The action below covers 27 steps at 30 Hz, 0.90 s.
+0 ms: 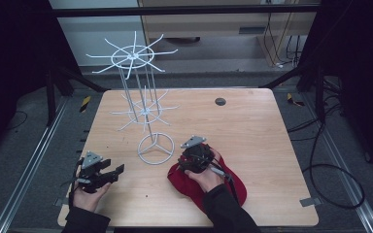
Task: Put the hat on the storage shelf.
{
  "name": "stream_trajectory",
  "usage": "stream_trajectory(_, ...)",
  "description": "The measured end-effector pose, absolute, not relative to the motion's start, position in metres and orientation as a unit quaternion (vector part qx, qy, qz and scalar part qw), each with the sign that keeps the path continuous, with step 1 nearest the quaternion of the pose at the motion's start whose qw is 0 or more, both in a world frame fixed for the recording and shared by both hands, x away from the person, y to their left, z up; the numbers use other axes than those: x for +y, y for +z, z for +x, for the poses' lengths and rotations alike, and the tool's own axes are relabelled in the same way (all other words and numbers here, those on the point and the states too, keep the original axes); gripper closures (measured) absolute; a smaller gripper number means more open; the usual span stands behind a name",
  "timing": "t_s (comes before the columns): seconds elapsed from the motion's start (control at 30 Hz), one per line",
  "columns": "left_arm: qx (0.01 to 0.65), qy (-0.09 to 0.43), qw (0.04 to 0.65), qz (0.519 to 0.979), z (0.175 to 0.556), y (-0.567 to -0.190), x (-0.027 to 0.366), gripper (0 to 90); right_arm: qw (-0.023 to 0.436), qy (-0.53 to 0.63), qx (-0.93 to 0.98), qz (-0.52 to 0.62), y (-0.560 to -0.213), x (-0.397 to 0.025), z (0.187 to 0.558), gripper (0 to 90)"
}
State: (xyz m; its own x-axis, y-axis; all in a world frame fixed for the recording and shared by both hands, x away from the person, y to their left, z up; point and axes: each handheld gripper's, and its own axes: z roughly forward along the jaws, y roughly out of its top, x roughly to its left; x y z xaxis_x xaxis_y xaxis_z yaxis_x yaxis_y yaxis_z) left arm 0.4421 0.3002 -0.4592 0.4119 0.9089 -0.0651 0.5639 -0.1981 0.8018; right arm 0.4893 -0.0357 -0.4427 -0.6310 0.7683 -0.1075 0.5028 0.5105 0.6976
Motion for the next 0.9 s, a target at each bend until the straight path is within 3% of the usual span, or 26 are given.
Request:
stream_trajectory(0.03, 0.497, 0.219, 0.394, 0.742, 0.442, -0.459, 0.300, 38.5, 0.208, 0.314, 0.846, 0.376, -0.444, -0.037, 0.489, 39.6)
stream_trajectory(0.07, 0.497, 0.219, 0.393, 0.742, 0.442, -0.459, 0.300, 38.6, 0.210, 0.301, 0.849, 0.380, -0.444, -0.039, 0.488, 53.2)
stream_trajectory(0.2, 0.496, 0.218, 0.392, 0.744, 0.443, -0.460, 0.300, 39.3, 0.191, 0.289, 0.850, 0.398, -0.442, -0.052, 0.488, 85.2)
stream_trajectory(0.5, 0.497, 0.216, 0.392, 0.743, 0.443, -0.461, 0.299, 40.2, 0.178, 0.320, 0.834, 0.412, -0.428, -0.082, 0.483, 87.7)
stream_trajectory(0.9, 0.497, 0.216, 0.395, 0.742, 0.443, -0.461, 0.297, 40.6, 0.222, 0.481, 0.751, 0.393, -0.368, -0.137, 0.452, 87.8)
